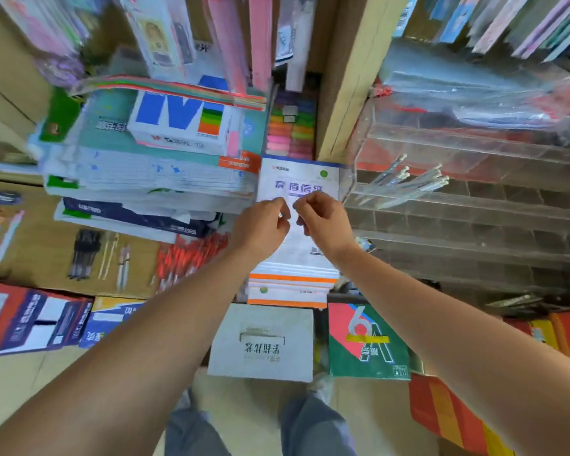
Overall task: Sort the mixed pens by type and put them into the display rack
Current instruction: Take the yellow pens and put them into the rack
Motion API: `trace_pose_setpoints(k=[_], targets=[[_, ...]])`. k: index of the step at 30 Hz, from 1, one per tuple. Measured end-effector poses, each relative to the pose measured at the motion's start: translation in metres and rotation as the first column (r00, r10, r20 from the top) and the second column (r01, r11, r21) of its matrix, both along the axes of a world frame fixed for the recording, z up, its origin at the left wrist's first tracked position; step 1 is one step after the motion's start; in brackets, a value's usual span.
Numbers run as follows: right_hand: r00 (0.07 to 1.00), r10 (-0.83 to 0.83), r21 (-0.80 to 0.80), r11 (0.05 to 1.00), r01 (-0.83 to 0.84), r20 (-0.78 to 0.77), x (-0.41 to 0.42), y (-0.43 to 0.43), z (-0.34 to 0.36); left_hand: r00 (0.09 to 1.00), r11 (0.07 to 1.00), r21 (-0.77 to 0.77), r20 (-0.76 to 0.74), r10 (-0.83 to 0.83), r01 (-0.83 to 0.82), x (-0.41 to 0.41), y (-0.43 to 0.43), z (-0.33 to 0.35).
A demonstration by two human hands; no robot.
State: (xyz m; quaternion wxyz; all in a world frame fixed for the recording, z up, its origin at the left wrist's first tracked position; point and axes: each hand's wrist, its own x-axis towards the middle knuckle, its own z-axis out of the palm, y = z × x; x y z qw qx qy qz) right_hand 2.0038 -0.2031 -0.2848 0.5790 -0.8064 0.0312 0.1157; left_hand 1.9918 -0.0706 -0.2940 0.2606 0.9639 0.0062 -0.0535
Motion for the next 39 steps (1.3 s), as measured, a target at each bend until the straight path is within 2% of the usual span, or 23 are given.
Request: trace_pose_setpoints(k=[5, 11, 14, 17, 23, 31, 35, 39], targets=[[0.993, 0.113, -0.071, 0.991, -0.115, -0.027, -0.037, 0.120, -0.033, 0.994, 0.999, -0.002, -0.094, 0.053, -0.053, -0.050, 0.125, -0.023], [0.973, 0.179, -0.125, 0.972, -0.198, -0.143, -0.078, 0.261, -0.087, 0.963, 0.999, 0.004, -0.265, 0.044, -0.044, -0.110, 0.277, -0.073], [0.951, 0.253, -0.212, 0.934, -0.287, -0.176, -0.093, 0.316, -0.110, 0.941, 0.998, 0.031, -0.334, 0.055, -0.047, -0.133, 0.340, -0.103], [0.913, 0.295, -0.236, 0.901, -0.364, -0.281, -0.102, 0.358, -0.135, 0.896, 0.996, 0.047, -0.434, 0.091, -0.078, -0.148, 0.386, -0.133], [0.812, 0.438, -0.265, 0.791, -0.552, -0.385, -0.101, 0.418, -0.181, 0.807, 0.987, 0.053, -0.571, 0.153, -0.149, -0.168, 0.446, -0.184], [0.753, 0.458, -0.265, 0.741, -0.617, -0.472, -0.083, 0.467, -0.230, 0.787, 0.968, 0.014, -0.579, 0.213, -0.251, -0.160, 0.499, -0.219], [0.749, 0.464, -0.327, 0.697, -0.638, -0.473, -0.069, 0.486, -0.255, 0.800, 0.968, 0.025, -0.558, 0.221, -0.250, -0.146, 0.517, -0.244], [0.804, 0.370, -0.362, 0.749, -0.555, -0.465, -0.057, 0.504, -0.286, 0.821, 0.983, 0.034, -0.545, 0.171, -0.183, -0.133, 0.530, -0.271]])
